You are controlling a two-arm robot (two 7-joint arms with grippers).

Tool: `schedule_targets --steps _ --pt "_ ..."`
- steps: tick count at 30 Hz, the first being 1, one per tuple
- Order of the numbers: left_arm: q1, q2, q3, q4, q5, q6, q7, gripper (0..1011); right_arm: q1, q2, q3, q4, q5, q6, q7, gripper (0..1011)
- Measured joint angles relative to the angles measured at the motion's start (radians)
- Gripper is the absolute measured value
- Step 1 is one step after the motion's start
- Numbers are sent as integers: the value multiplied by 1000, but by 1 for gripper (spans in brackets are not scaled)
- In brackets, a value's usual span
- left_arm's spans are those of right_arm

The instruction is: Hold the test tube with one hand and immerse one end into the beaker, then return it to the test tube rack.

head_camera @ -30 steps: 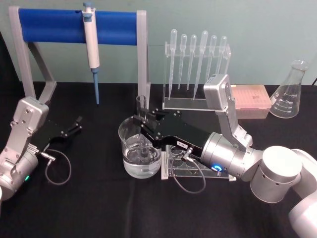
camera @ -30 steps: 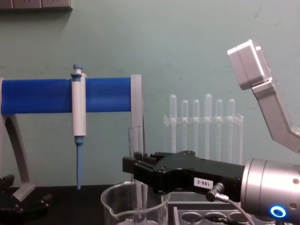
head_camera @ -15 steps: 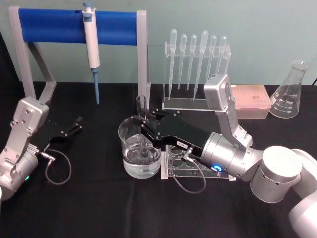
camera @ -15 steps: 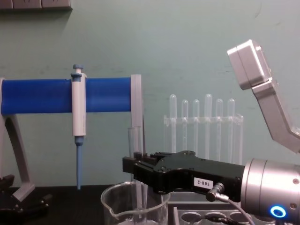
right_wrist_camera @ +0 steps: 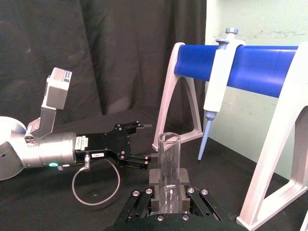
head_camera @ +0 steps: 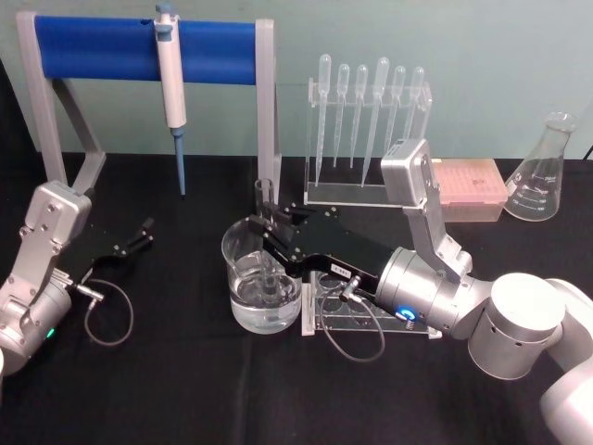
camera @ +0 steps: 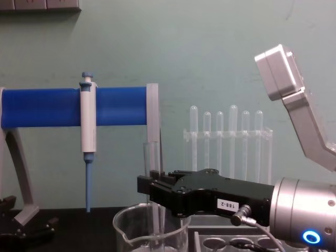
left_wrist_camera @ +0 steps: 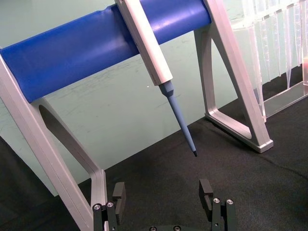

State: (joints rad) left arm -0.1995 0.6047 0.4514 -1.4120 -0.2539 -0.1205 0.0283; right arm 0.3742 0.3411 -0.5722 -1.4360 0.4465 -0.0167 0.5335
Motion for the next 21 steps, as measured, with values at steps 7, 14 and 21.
schedule_targets --steps 7,14,21 --pt "0 0 0 0 0 0 0 1000 0 0 0 0 0 0 0 226" --pt "0 0 0 0 0 0 0 1000 0 0 0 0 0 0 0 226" --pt "0 0 0 0 0 0 0 1000 0 0 0 0 0 0 0 226"
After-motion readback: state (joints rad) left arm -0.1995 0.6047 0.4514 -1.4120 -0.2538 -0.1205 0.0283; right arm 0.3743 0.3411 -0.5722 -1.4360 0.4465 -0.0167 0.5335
